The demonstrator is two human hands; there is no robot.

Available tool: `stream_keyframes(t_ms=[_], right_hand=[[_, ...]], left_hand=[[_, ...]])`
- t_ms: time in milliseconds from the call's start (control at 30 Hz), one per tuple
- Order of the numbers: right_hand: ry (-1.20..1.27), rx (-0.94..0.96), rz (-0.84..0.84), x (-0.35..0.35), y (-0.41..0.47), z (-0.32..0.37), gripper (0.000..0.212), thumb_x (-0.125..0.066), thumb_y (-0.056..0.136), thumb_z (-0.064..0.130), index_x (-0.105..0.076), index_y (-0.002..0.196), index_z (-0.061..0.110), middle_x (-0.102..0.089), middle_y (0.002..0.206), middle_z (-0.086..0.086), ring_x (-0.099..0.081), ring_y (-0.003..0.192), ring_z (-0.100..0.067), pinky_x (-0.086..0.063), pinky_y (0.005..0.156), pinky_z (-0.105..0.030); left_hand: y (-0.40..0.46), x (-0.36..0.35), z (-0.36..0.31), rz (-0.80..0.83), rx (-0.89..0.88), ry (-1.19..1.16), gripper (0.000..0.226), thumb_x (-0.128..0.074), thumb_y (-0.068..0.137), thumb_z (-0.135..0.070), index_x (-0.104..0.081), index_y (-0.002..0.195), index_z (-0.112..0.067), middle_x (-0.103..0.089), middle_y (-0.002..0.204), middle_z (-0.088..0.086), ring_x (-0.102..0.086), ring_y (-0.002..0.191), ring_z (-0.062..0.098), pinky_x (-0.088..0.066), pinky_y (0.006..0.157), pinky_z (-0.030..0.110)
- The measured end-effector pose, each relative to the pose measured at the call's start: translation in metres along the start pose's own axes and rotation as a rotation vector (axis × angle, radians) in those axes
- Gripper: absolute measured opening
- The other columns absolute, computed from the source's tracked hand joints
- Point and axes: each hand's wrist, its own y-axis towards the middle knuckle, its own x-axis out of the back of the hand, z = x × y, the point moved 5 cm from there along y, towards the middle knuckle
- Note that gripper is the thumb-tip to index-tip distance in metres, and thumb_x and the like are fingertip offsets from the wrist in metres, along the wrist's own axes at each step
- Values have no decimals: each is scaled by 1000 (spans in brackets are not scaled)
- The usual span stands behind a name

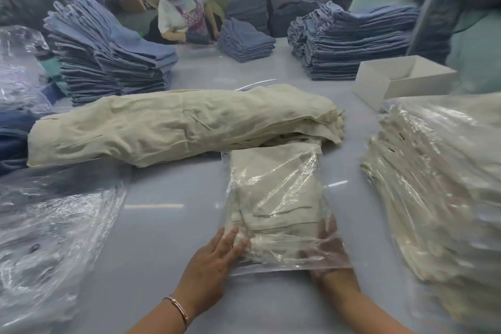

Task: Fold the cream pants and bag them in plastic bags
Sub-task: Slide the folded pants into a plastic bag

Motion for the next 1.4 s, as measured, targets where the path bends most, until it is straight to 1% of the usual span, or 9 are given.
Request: stream_keyframes(t_ms=[100, 200, 267, 367, 533, 800, 1000, 1233, 1400], right_hand=[[-54, 69, -10, 9, -28, 12, 89, -37, 88, 68, -28, 148, 3, -24, 156, -7, -19, 144, -16, -13, 114, -15], [29, 55, -282, 28, -66, -8, 53, -37, 98, 44, -67, 117, 5, -63, 124, -14, -51, 116, -14, -25, 101, -4], [262, -133, -471, 51, -82, -28, 23, -54, 94, 31, -70, 80, 21, -73, 87, -4, -63, 78, -10, -41, 75, -3], [747, -570, -420, 64, -75, -50, 14, -61, 92, 25, -60, 81, 17, -69, 80, -15, -66, 64, -20, -52, 57, -26], [817, -665, -61, 62, -35, -32, 27, -61, 93, 25, -61, 85, 0, -69, 70, -16, -62, 54, -28, -45, 46, -26], [599, -683, 57, 57, -38, -68, 26, -63, 91, 12, -57, 68, 1, -61, 49, -10, -52, 37, -21, -32, 38, -20], [800, -752, -123, 59, -26, -77, 23, -59, 94, 14, -57, 74, 1, -61, 60, -17, -53, 33, -16, -39, 35, -21], [1223, -1025, 31, 22, -51, -16, 46, -66, 83, 43, -56, 88, -2, -67, 60, -18, -40, 26, -12, -22, 29, -9], [1218, -932, 493, -24, -64, 75, 58, -63, 81, 51, -62, 99, -4, -70, 71, -18, -45, 32, -16, -24, 32, -13]], left_hand=[[-4, 4, 7, -73, 88, -84, 80, -63, 66, -1, -43, 142, -17, -52, 139, 12, -60, 117, 32, -58, 76, 31], [-18, 0, 27, -97, 265, -98, 72, -72, 72, -24, -45, 136, -8, -65, 113, 19, -67, 93, 37, -59, 65, 39], [-30, -1, 32, -75, 309, -27, 63, -48, 82, -49, -53, 125, -4, -66, 93, 15, -65, 75, 35, -56, 53, 38], [-40, -7, 26, -123, 339, -202, 55, -52, 88, -43, -58, 127, -4, -63, 94, 9, -63, 80, 31, -55, 60, 38], [-52, -11, 29, -146, 546, -572, 34, -66, 88, -21, -49, 116, -29, -55, 81, -11, -54, 66, 8, -45, 61, 23], [-45, -10, 24, 75, 500, -312, 13, -55, 90, -39, -44, 89, -32, -42, 91, -13, -49, 71, 9, -40, 57, 20], [-46, -9, 42, 83, 731, -784, 28, -77, 78, -33, -61, 67, -12, -65, 60, -3, -53, 54, 6, -40, 57, 21], [-53, -19, 40, 210, 1013, -1257, 9, -70, 84, -9, -68, 90, -3, -74, 74, 11, -57, 51, 9, -46, 48, 18], [-56, -18, 39, 317, 1004, -1384, 7, -69, 85, -13, -68, 84, -6, -73, 79, 12, -55, 52, 8, -42, 49, 15]])
